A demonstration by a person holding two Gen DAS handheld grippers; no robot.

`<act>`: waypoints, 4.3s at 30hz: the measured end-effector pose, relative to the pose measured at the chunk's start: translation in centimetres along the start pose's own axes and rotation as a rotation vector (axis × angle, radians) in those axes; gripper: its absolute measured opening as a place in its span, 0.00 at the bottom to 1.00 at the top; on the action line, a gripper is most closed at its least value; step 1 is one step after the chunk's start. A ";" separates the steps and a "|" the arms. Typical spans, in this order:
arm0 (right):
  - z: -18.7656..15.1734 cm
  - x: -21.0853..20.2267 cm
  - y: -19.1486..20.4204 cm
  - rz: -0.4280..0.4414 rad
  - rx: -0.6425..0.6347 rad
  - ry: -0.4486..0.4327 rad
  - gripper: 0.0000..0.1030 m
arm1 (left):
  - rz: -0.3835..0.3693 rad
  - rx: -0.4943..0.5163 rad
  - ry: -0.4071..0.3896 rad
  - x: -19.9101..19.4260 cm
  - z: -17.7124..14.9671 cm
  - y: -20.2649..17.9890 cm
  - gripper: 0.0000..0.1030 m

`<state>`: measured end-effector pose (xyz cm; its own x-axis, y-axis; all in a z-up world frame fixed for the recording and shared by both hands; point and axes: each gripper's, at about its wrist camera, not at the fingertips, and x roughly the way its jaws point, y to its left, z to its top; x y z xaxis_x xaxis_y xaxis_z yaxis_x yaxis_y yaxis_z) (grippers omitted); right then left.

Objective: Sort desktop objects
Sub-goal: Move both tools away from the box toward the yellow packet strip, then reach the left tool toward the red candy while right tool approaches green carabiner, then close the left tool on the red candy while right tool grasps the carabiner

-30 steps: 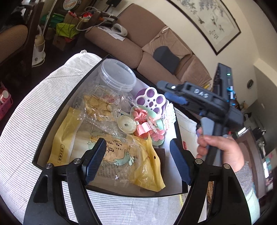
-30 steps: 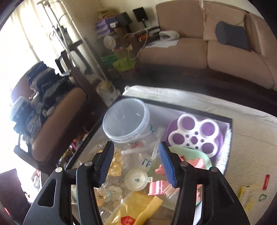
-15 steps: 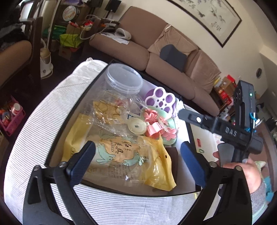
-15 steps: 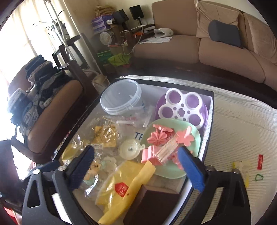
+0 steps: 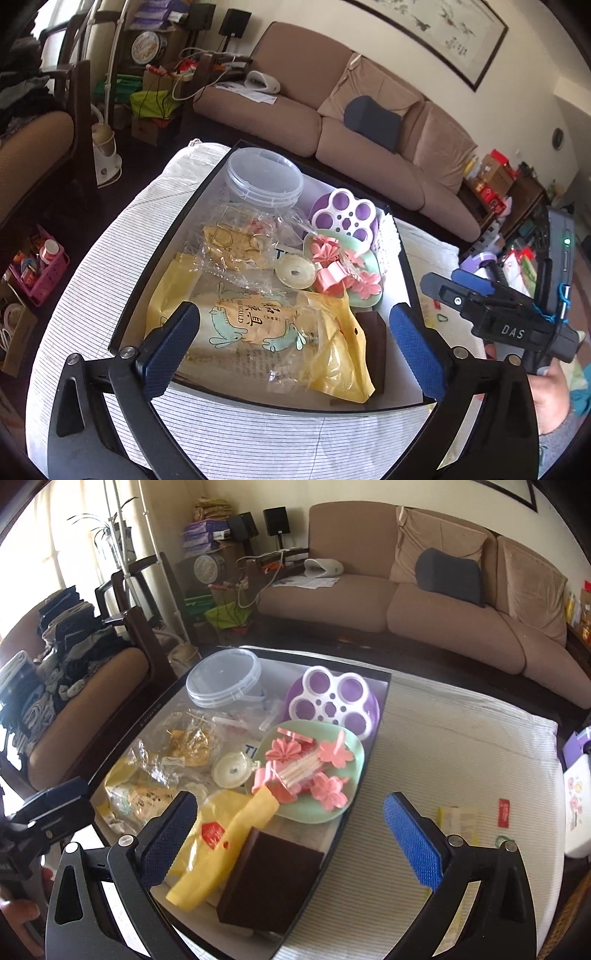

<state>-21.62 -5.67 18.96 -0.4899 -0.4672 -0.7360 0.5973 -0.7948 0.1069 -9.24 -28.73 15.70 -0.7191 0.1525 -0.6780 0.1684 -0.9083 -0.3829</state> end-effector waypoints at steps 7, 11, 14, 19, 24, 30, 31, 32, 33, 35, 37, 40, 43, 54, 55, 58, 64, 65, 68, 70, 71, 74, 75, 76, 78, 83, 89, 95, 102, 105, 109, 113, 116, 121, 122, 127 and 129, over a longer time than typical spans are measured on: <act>-2.4 -2.8 -0.6 -0.015 -0.008 -0.029 1.00 | 0.038 0.063 -0.002 -0.8 -0.5 -2.0 1.00; -4.3 -5.7 -2.4 -0.019 0.008 -0.044 1.00 | 0.029 0.117 0.001 -1.1 -1.2 -4.1 1.00; -6.2 -8.4 -4.6 -0.036 0.012 -0.058 1.00 | 0.021 0.172 0.022 -0.7 -2.3 -6.4 1.00; -10.8 -12.3 -8.8 -0.108 0.063 -0.073 1.00 | 0.007 0.293 0.054 0.5 -4.7 -11.6 1.00; -16.1 -13.9 -12.4 -0.132 0.161 -0.055 1.00 | -0.064 0.334 0.073 0.8 -6.9 -15.8 1.00; -22.3 -14.2 -15.1 -0.172 0.192 -0.001 1.00 | -0.096 0.362 0.078 0.0 -10.6 -19.9 1.00; -23.0 -14.2 -15.2 -0.173 0.192 0.002 1.00 | -0.104 0.360 0.079 -0.1 -11.5 -20.5 1.00; -23.9 -14.1 -15.3 -0.170 0.188 0.002 1.00 | -0.114 0.354 0.088 -0.1 -12.2 -20.8 1.00; -24.6 -14.0 -15.4 -0.163 0.183 0.003 1.00 | -0.125 0.344 0.106 0.0 -13.3 -21.1 1.00; -25.7 -13.5 -15.3 -0.151 0.169 0.016 1.00 | -0.125 0.325 0.138 0.2 -15.1 -21.1 1.00; -26.6 -12.9 -14.8 -0.140 0.138 0.043 1.00 | -0.115 0.315 0.170 0.6 -17.0 -21.1 1.00; -27.3 -12.3 -14.1 -0.124 0.097 0.057 1.00 | -0.099 0.329 0.209 1.7 -18.9 -21.7 1.00; -27.3 -12.2 -14.4 -0.114 0.103 0.054 0.99 | -0.086 0.344 0.214 2.6 -19.7 -22.3 1.00; -20.7 -10.2 -22.9 -0.167 0.223 -0.079 0.80 | -0.188 0.322 0.163 6.0 -19.1 -24.5 1.00; -19.6 -9.3 -23.8 -0.173 0.220 -0.090 0.80 | -0.196 0.324 0.156 6.4 -19.0 -24.6 1.00; -17.1 -6.1 -25.5 -0.180 0.197 -0.091 0.80 | -0.208 0.343 0.156 8.0 -18.7 -25.3 1.00; -13.8 0.8 -28.6 -0.178 0.179 -0.048 0.76 | -0.209 0.348 0.178 9.5 -18.6 -25.3 1.00; -13.5 1.6 -28.9 -0.176 0.180 -0.044 0.76 | -0.211 0.352 0.180 9.6 -18.6 -25.3 1.00; -13.0 3.9 -29.4 -0.191 0.164 -0.025 0.75 | -0.188 0.371 0.176 10.0 -18.7 -25.4 1.00; -12.7 4.9 -29.7 -0.185 0.172 -0.002 0.71 | -0.173 0.371 0.177 10.4 -18.7 -25.2 1.00; -12.5 5.1 -29.7 -0.178 0.174 -0.003 0.70 | -0.165 0.371 0.175 10.5 -18.8 -25.1 1.00; -12.0 5.6 -29.2 -0.208 0.154 0.020 0.69 | -0.160 0.365 0.184 10.9 -18.9 -25.0 1.00; -12.1 5.9 -29.1 -0.216 0.161 0.041 0.69 | -0.162 0.359 0.188 11.0 -18.9 -24.9 1.00; -12.2 5.9 -29.0 -0.224 0.165 0.036 0.69 | -0.165 0.351 0.190 11.0 -18.9 -24.8 1.00; -12.3 6.1 -28.6 -0.248 0.149 0.039 0.68 | -0.162 0.333 0.195 11.1 -18.8 -24.5 1.00; -12.3 5.8 -27.8 -0.260 0.152 0.052 0.44 | -0.159 0.308 0.191 10.9 -18.1 -24.1 1.00; -13.0 3.1 -28.0 -0.222 0.200 0.024 0.44 | -0.175 0.299 0.172 10.3 -17.2 -24.3 1.00; -16.0 -4.6 -27.2 -0.153 0.285 -0.022 0.44 | -0.213 0.243 0.173 11.6 -14.4 -25.9 1.00; -22.1 -10.9 -25.3 -0.145 0.383 -0.039 0.44 | -0.165 0.276 0.177 19.7 -8.9 -32.8 1.00; -22.8 -11.3 -24.1 -0.131 0.358 -0.043 0.44 | -0.164 0.266 0.208 23.2 -8.4 -34.5 0.99; -22.7 -10.5 -24.0 -0.080 0.374 -0.036 0.44 | -0.058 0.279 0.212 27.7 -8.5 -35.4 0.89; -22.3 -9.7 -24.4 -0.035 0.380 -0.029 0.44 | -0.009 0.307 0.225 31.1 -8.7 -36.5 0.78; -22.3 -9.4 -24.9 0.008 0.398 -0.033 0.44 | 0.047 0.372 0.221 33.0 -8.9 -37.5 0.78; -22.5 -8.9 -25.7 0.018 0.412 -0.020 0.44 | 0.092 0.400 0.227 34.5 -9.4 -37.8 0.47; -22.5 -8.9 -25.7 0.017 0.409 -0.020 0.44 | 0.092 0.408 0.224 34.5 -9.4 -37.8 0.42; -22.5 -9.2 -25.8 0.009 0.410 -0.028 0.44 | 0.051 0.399 0.255 34.1 -8.8 -37.2 0.18; -22.5 -9.3 -25.9 0.008 0.415 -0.033 0.44 | 0.035 0.405 0.244 32.9 -8.5 -37.1 0.11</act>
<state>-18.26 28.00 8.04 -0.5107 -0.4804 -0.7130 0.2973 -0.8768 0.3778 -33.40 13.26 2.27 -0.5302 0.1619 -0.8323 -0.1216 -0.9860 -0.1143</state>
